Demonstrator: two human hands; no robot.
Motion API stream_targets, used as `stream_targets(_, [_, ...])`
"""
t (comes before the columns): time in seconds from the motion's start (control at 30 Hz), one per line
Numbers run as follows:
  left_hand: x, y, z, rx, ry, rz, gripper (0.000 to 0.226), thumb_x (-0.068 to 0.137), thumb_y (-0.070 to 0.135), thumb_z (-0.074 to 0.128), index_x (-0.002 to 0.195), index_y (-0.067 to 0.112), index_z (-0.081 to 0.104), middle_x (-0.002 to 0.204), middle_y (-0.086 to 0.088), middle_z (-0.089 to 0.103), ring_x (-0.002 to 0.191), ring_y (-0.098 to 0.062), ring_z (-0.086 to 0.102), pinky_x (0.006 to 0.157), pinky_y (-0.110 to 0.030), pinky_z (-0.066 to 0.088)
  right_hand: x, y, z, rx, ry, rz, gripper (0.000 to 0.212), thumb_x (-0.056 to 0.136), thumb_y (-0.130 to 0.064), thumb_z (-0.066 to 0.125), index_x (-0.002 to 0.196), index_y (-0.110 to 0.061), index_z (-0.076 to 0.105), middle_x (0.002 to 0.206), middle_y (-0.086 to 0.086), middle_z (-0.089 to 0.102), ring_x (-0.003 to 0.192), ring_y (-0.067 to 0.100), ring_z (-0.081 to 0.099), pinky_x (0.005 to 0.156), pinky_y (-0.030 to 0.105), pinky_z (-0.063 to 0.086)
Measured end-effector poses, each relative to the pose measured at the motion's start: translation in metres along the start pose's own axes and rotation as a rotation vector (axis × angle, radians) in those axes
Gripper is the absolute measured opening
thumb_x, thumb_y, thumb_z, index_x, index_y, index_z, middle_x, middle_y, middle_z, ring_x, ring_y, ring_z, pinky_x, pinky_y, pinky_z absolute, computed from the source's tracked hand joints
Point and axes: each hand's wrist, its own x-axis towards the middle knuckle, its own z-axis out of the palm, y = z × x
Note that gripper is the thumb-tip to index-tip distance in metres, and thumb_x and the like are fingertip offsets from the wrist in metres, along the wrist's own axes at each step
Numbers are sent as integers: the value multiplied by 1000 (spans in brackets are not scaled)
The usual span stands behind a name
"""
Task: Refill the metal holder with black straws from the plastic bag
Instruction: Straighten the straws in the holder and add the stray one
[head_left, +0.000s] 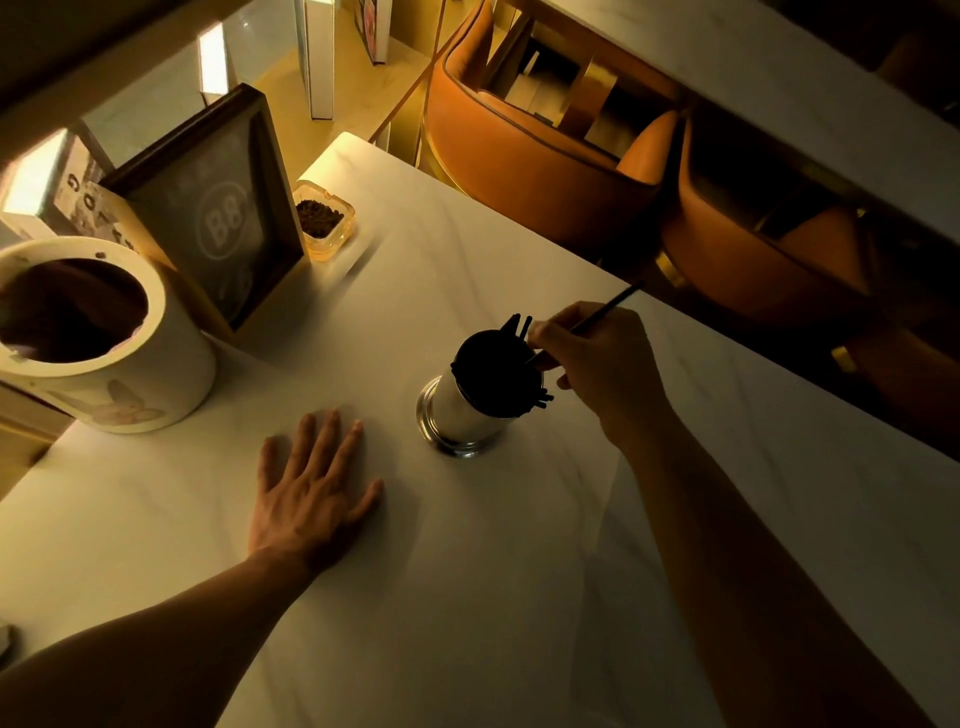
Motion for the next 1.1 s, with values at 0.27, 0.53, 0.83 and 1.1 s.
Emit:
stream_targets(0.27, [0, 1, -1, -6, -10, -7, 84, 89, 81, -4, 158, 36, -19, 168, 1, -24, 153, -21, -29, 125, -54, -13, -3, 8, 5, -154, 30, -144, 19, 83, -28, 73, 87, -10, 69, 78, 0, 72, 71, 9, 70, 61, 17, 55])
stream_targets(0.53, [1, -1, 4, -10, 7, -10, 83, 91, 81, 2, 159, 37, -16, 169, 2, -20, 153, -20, -27, 126, -55, -11, -27, 5, 30, -398, 58, -374, 31, 84, -47, 63, 94, -18, 59, 90, -6, 62, 84, 10, 57, 69, 21, 49])
stream_targets(0.83, [1, 0, 5, -17, 17, -13, 84, 91, 82, 4, 159, 37, -15, 169, 1, -20, 154, -21, -26, 126, -55, -11, -35, 26, 76, -688, 97, -516, 32, 85, -50, 55, 105, -26, 58, 134, 3, 52, 132, 29, 40, 94, 48, 42])
stream_targets(1.1, [1, -1, 6, -16, 20, -6, 83, 92, 81, 2, 159, 38, -17, 168, 3, -23, 153, -18, -30, 125, -54, -13, -33, 36, 78, -545, 262, -557, 17, 91, -38, 62, 91, -21, 65, 101, 1, 62, 103, 20, 50, 79, 37, 42])
